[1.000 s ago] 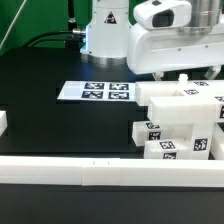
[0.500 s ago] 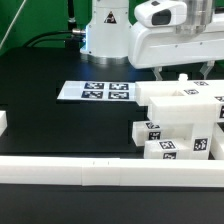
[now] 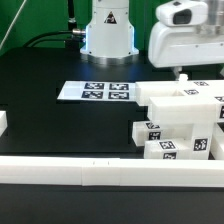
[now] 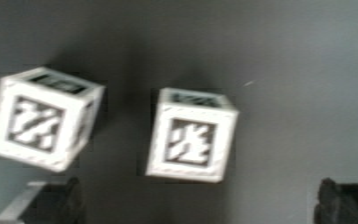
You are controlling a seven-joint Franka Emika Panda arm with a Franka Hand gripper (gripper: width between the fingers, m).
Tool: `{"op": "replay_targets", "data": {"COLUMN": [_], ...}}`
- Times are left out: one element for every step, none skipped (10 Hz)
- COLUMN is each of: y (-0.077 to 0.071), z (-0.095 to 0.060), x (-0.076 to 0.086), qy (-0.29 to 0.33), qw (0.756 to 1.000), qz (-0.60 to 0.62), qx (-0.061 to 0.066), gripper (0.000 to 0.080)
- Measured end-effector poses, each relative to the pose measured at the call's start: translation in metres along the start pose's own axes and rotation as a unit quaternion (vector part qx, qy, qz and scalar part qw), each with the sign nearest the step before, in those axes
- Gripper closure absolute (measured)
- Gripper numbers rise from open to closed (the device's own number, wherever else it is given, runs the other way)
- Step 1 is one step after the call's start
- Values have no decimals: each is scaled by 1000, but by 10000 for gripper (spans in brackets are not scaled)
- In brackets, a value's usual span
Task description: Assemble chair
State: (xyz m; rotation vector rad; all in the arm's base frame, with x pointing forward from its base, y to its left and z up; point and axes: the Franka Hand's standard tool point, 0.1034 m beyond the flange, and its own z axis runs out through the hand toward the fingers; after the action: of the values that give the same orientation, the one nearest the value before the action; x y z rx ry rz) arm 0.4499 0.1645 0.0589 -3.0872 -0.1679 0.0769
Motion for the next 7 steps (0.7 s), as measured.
{"op": "replay_targets", "data": {"y": [-8,-10,-9,-9,-10,-15,-17], "z": [2,3,3,3,4,10,16], "x": [2,6,5,5,5,3,1], "qy": [0,1,1,1,2,5,4], "qw": [1000,1000,1000,1000,1000,1000,1000], "qz": [-1,-1,-1,-1,-1,-5,-9], "qx": [0,0,0,0,0,-1,-3], "gripper": [151,151,151,151,151,151,151]}}
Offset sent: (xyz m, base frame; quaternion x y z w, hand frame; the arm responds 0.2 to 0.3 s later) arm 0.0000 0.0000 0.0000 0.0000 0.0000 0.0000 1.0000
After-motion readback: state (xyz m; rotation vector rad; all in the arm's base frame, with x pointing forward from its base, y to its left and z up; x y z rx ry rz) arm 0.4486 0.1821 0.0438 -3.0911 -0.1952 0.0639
